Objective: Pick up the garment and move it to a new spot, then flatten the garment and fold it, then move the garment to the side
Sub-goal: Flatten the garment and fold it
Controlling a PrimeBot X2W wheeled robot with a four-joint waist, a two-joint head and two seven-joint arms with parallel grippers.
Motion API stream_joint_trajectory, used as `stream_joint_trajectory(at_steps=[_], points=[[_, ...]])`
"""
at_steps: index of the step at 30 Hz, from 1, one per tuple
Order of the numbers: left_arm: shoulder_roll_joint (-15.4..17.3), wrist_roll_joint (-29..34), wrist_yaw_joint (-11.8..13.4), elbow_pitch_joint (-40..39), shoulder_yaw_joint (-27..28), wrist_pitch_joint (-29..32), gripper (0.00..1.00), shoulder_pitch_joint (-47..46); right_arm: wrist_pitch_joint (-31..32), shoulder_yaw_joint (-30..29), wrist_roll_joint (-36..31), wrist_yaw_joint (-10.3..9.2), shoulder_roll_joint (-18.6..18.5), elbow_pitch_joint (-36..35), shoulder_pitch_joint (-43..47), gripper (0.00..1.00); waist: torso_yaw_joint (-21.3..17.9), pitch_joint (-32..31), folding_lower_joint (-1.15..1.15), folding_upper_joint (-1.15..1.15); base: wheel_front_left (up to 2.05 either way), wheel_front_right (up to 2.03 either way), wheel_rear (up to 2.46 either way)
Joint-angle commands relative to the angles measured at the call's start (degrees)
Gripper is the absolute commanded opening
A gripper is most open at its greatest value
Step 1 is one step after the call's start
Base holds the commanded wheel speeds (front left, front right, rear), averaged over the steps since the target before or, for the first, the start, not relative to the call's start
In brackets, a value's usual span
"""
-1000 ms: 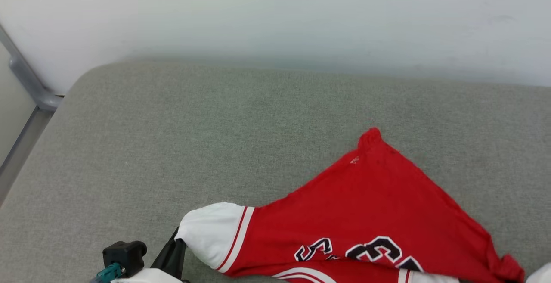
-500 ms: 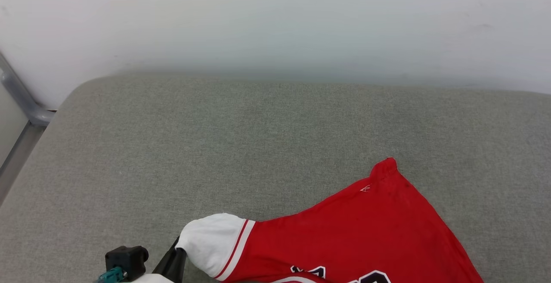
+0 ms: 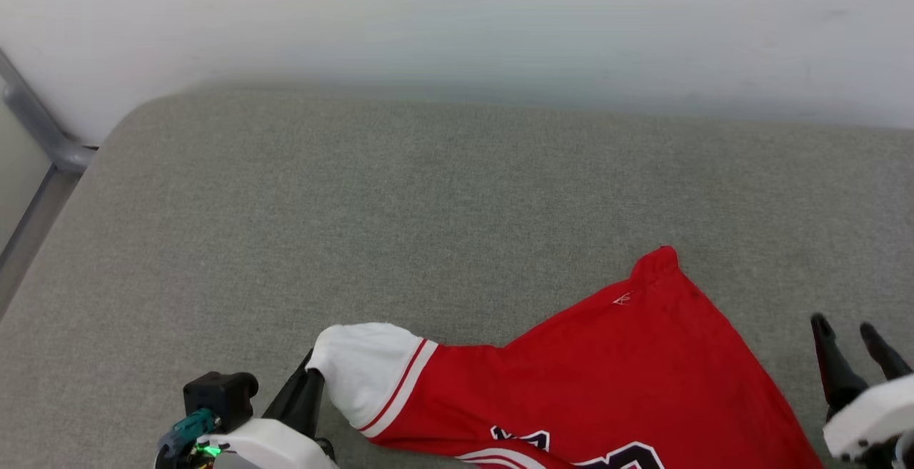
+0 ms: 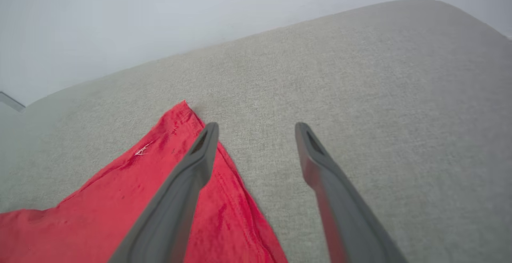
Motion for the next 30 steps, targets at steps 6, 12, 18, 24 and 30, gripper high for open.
stream_joint_trajectory(at_steps=[6, 12, 18, 24, 30], points=[[-1.5, 1.3, -1.3, -0.4, -0.9, -1.4, 0.0, -5.3, 7.6, 8.8, -0.4, -0.03, -8.0, 6.8, -14.3, 1.0, 2.7, 6.5, 0.0, 0.0, 0.0, 0.0, 0.0], [-2.8, 2.0, -2.5, 0.2, -1.5, -2.7, 0.0, -8.6, 19.8, 17.2, 1.7, -0.04, -12.9, 11.2, -24.9, 1.0, 4.6, 10.4, 0.0, 0.0, 0.0, 0.0, 0.0], [-4.0, 2.2, -3.4, 1.0, -1.9, -3.7, 0.0, -11.1, 32.3, 24.1, 2.9, -0.03, -15.2, 15.0, -32.5, 1.0, 6.1, 13.3, 0.0, 0.0, 0.0, 0.0, 0.0], [-5.2, 2.2, -4.4, 2.2, -2.4, -4.5, 0.0, -12.8, 40.3, 30.0, 5.2, -0.02, -15.6, 19.3, -33.7, 1.0, 7.3, 15.1, 0.0, 0.0, 0.0, 0.0, 0.0], [-6.0, 1.8, -5.0, 3.6, -2.4, -5.1, 0.0, -13.4, 45.3, 35.2, 10.1, 0.06, -16.6, 21.6, -31.6, 0.2, 7.8, 15.7, 0.0, 0.0, 0.0, 0.0, 0.0]])
